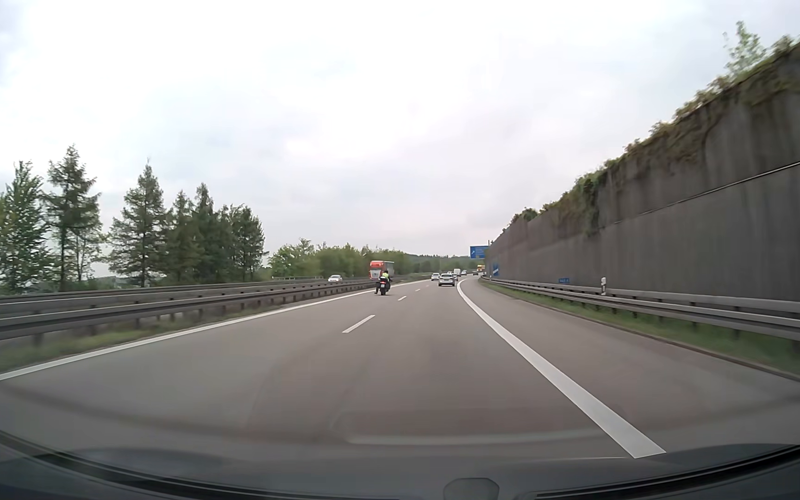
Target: Follow the waypoints while adhering to traffic rules and regulations
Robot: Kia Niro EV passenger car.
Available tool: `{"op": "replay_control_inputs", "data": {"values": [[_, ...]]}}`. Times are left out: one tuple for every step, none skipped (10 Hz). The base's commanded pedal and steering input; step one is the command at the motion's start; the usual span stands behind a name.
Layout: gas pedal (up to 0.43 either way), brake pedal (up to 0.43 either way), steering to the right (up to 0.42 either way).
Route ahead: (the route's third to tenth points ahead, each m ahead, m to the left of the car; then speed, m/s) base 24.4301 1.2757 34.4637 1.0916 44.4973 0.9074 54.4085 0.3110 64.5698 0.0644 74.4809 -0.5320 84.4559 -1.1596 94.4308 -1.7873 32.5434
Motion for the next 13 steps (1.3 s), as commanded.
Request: {"op": "replay_control_inputs", "data": {"values": [[0.000,0.000,0.006],[0.000,0.000,0.006],[0.000,0.000,0.005],[0.000,0.000,0.006],[0.000,0.000,0.005],[0.000,0.000,0.005],[0.000,0.000,0.005],[0.008,0.000,0.005],[0.039,0.000,0.005],[0.059,0.000,0.005],[0.079,0.000,0.005],[0.087,0.000,0.005],[0.110,0.000,0.005]]}}
